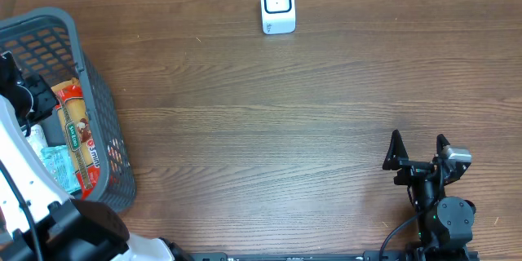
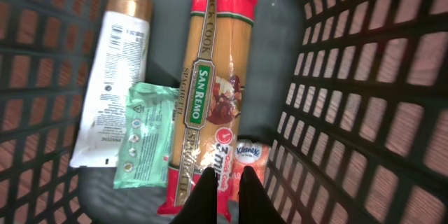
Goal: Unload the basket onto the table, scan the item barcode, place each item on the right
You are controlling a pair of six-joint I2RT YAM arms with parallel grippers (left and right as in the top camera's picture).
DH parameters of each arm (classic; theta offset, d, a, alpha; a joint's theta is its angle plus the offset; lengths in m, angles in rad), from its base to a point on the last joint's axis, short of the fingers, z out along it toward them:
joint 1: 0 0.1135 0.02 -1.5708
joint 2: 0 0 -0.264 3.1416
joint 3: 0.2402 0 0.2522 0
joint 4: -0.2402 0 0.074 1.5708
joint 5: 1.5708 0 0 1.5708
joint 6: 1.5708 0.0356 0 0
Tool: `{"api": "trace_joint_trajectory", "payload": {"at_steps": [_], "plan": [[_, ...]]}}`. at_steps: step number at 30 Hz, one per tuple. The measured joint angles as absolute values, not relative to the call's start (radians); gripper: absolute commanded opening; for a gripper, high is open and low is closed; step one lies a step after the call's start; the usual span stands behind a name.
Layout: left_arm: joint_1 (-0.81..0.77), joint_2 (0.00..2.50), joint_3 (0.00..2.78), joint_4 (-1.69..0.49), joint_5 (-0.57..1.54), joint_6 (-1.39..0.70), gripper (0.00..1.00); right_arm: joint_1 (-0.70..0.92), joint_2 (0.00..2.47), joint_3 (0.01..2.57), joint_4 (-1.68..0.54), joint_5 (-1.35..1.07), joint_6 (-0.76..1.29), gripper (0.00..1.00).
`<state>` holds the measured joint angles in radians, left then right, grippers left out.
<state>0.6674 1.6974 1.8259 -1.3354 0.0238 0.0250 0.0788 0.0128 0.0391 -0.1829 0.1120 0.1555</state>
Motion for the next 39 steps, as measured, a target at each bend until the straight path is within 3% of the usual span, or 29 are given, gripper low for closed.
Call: {"api": "trace_joint_trajectory", "payload": {"at_steps": [39], "plan": [[0.707, 1.518, 1.826, -1.419, 0.08, 0.002, 0.04, 0.078, 0.013, 0.039, -0.182, 0.112, 0.156, 1.0]]}}
